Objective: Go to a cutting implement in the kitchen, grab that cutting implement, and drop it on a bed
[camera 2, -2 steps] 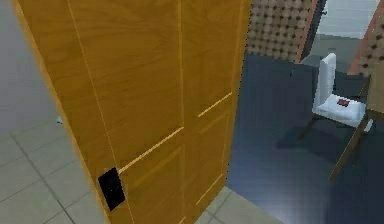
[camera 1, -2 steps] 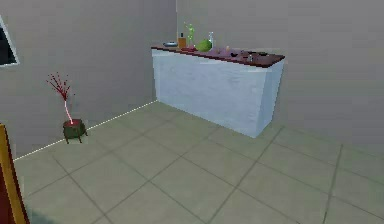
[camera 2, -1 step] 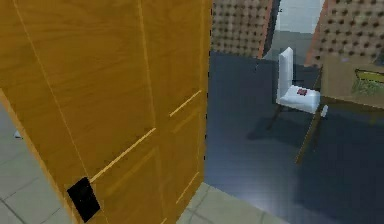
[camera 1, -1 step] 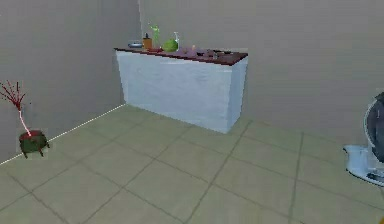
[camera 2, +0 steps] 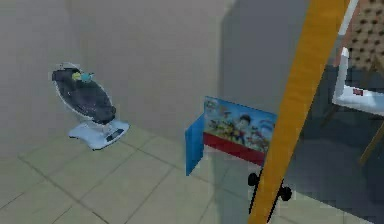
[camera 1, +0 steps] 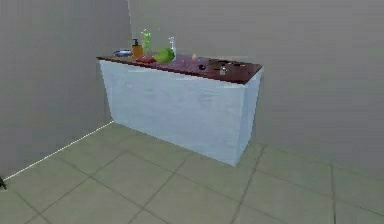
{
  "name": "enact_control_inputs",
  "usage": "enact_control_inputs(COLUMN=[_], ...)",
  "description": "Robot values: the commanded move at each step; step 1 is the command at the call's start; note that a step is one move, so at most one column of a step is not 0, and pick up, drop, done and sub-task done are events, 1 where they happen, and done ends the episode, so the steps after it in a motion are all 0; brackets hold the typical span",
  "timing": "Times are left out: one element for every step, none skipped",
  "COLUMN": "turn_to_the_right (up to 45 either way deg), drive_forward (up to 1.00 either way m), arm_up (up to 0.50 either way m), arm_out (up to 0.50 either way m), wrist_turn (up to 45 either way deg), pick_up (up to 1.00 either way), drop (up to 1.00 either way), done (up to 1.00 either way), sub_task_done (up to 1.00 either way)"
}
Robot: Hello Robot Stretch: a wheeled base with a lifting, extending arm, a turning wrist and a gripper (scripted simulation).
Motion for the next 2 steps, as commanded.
enact_control_inputs(turn_to_the_right=[39.0, 0.0], drive_forward=[0.00, 1.00], arm_up=[0.00, 0.00], arm_out=[0.00, 0.00], wrist_turn=[0.0, 0.0], pick_up=[0.00, 0.00], drop=[0.00, 0.00], done=[0.00, 0.00], sub_task_done=[0.00, 0.00])
